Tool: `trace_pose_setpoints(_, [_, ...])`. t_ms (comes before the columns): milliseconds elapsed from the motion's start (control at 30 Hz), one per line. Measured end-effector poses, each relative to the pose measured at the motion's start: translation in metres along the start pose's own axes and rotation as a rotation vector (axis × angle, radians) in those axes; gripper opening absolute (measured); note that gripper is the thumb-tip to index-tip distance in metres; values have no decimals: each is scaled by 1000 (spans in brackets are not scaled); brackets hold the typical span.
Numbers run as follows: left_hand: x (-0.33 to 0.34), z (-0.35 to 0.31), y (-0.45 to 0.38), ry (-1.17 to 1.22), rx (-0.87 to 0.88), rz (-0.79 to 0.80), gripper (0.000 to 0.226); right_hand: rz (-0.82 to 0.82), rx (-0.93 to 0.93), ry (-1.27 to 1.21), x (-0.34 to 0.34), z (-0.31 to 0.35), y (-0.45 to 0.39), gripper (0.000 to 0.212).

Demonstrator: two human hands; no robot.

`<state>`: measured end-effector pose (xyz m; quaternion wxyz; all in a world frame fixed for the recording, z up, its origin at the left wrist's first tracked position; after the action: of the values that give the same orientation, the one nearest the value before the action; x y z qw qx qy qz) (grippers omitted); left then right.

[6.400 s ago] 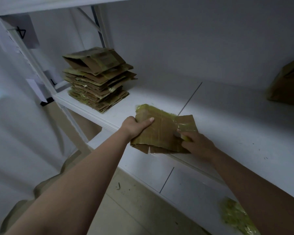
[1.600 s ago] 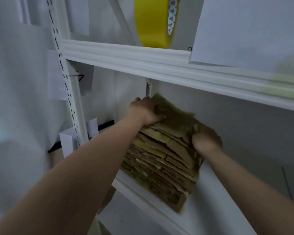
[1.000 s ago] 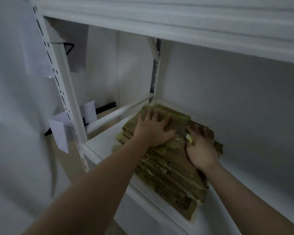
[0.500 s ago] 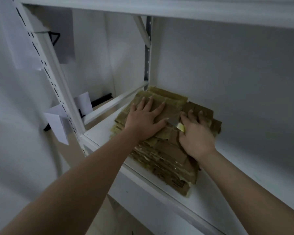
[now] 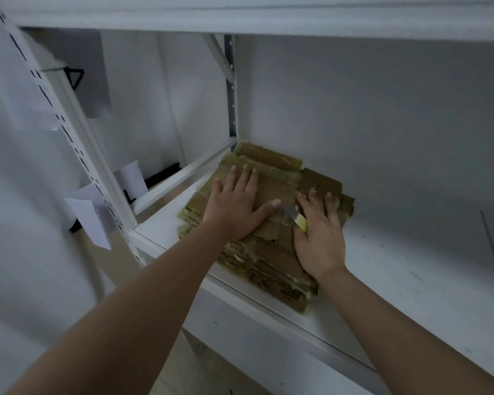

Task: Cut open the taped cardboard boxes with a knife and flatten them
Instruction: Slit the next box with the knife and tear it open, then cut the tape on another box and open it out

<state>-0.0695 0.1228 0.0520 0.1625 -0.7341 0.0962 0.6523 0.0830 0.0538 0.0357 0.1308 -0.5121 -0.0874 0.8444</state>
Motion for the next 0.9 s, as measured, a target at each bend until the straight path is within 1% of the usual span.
trace_pose_setpoints(67, [-5,-2,3,-15,-2,39,108,26,-5,-143,-6,0,-1,50])
trace_pose_setpoints(133, [-11,-3,5,-25,-7,86,114,38,38,-369,-17,-2,-4,43])
trace_pose_setpoints(200, [-18,-4,7,-60,-21,115,111,-23,102,-555,-34,-8,-3,39])
trace_pose_setpoints(233, [-23,-7,6,-100,-19,117,106,-81,130,-582,-44,-11,-1,35])
trace_pose_setpoints(300, [-35,-18,5,-163,27,92,89,-186,156,-569,-62,-20,9,20])
trace_pose_setpoints(333, [-41,-27,4,-145,63,60,79,-216,157,-551,-69,-23,14,19])
trace_pose_setpoints(400, [-55,-46,6,-6,134,-17,57,-232,185,-524,-78,-34,25,11])
trace_pose_setpoints(467, [-65,-63,9,92,189,-100,44,-241,239,-486,-85,-47,35,11])
trace_pose_setpoints(533, [-72,-75,15,119,215,-170,39,-242,291,-468,-92,-59,44,16])
trace_pose_setpoints(633, [-80,-82,24,178,192,-242,38,-238,339,-430,-100,-77,56,15])
trace_pose_setpoints(767, [-94,-101,42,37,165,-357,41,-255,393,-377,-115,-101,70,14])
trace_pose_setpoints(900, [-97,-145,64,10,262,-401,42,-264,394,-306,-136,-123,88,12])
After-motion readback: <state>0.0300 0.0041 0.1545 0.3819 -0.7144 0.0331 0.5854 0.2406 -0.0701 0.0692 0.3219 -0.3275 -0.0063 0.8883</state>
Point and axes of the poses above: each hand's wrist, its own y-axis away from the middle knuckle, its own x-axis out of the palm, z = x × y, the point moved 6 cm from there along -y, towards the middle knuckle, and after that the axes turned 2 degrees about y, right-handed, at the moved point
